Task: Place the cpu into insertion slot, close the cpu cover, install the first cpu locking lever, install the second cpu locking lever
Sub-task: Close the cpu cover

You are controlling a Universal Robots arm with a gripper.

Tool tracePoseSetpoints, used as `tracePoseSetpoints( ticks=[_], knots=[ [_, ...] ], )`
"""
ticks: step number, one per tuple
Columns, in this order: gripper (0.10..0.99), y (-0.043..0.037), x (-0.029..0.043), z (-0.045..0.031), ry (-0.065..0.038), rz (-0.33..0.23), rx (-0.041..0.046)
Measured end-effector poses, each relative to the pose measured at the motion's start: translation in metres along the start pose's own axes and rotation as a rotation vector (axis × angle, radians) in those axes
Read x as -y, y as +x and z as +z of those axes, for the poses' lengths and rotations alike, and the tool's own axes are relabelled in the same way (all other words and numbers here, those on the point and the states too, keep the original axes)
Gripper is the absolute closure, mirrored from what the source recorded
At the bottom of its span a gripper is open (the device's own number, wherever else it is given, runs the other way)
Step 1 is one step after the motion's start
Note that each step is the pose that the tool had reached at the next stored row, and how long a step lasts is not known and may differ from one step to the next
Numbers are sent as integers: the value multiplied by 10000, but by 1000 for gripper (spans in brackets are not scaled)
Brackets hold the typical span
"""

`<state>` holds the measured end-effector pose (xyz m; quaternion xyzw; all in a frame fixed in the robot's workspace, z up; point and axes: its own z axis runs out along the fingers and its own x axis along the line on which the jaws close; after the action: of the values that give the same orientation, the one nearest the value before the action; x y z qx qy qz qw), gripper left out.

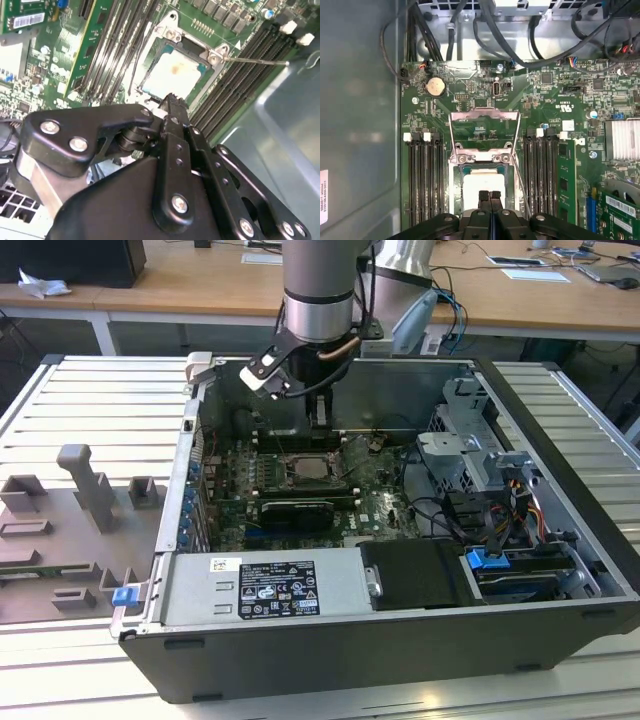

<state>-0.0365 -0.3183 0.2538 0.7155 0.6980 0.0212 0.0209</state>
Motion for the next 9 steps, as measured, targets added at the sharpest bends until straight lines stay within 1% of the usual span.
tracePoseSetpoints(
  ticks=[2,4,5,8,9],
  knots=[
    [980,1,-63,2,136,4,15],
    [980,2,-103,4,219,4,16],
    [980,1,-111,-7,233,2,12],
    [980,2,-118,-117,233,7,-45],
    [980,1,-120,-147,233,8,-49]
  ],
)
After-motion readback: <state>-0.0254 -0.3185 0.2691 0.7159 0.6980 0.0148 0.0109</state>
